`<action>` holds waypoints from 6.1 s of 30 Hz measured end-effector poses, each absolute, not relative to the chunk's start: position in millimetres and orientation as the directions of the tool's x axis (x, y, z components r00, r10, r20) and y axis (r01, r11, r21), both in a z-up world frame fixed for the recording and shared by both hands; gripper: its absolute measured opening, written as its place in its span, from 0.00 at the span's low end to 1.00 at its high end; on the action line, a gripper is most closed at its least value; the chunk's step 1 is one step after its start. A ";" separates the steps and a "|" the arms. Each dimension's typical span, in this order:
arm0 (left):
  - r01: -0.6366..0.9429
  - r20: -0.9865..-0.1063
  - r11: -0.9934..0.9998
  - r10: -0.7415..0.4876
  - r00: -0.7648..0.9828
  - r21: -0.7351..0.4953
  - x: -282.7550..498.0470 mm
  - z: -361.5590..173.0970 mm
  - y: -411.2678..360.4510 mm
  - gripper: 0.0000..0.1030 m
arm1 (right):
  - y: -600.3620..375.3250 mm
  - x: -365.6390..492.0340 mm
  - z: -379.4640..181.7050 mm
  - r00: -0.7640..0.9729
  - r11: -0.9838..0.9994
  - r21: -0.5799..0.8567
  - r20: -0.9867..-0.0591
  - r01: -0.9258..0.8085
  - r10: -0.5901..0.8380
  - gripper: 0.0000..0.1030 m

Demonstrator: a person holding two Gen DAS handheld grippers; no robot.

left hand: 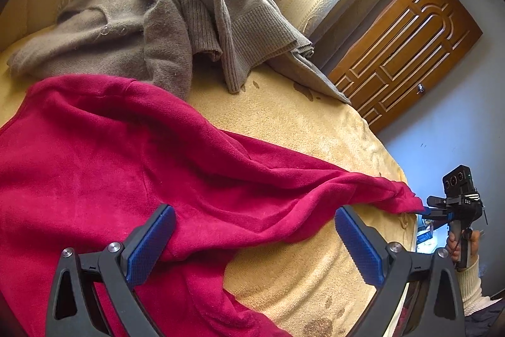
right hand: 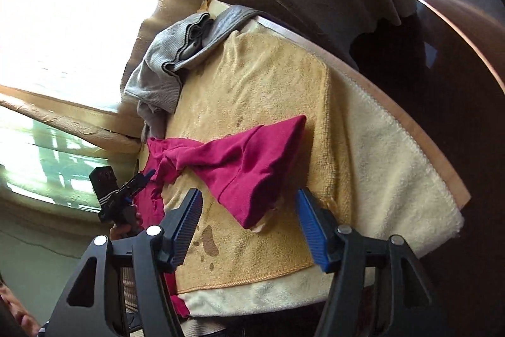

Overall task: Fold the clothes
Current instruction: 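Lift the grasped sleeve upward with the right tool, then lay the held sleeve across the shirt body and open the right tool, then withdraw the open right tool from the folded sleeve, then grasp the side edge of the red shirt with the left tool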

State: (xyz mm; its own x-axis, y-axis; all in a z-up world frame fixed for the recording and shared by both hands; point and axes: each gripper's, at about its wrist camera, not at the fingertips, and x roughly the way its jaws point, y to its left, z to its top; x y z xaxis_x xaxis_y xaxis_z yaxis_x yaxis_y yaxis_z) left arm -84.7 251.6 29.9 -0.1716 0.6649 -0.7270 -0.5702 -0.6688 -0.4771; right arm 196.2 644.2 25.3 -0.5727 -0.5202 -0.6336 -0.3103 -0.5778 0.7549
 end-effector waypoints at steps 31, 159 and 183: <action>-0.385 -0.706 -0.752 0.649 -0.285 -0.535 -143.9 25.3 227.7 1.00 | 554.0 170.9 155.3 -0.894 -0.985 -0.133 -0.421 -0.106 0.153 0.08; -0.098 -0.747 -0.891 0.427 -0.510 -0.443 -45.7 31.8 -14.9 1.00 | 187.5 24.5 40.7 -0.534 -0.849 0.192 -0.704 0.493 -0.469 0.87; -0.254 -0.754 -0.938 0.341 -0.561 -0.235 15.2 31.6 -5.5 1.00 | 279.1 26.9 37.9 -0.635 -0.909 0.324 -0.651 0.264 -0.416 0.87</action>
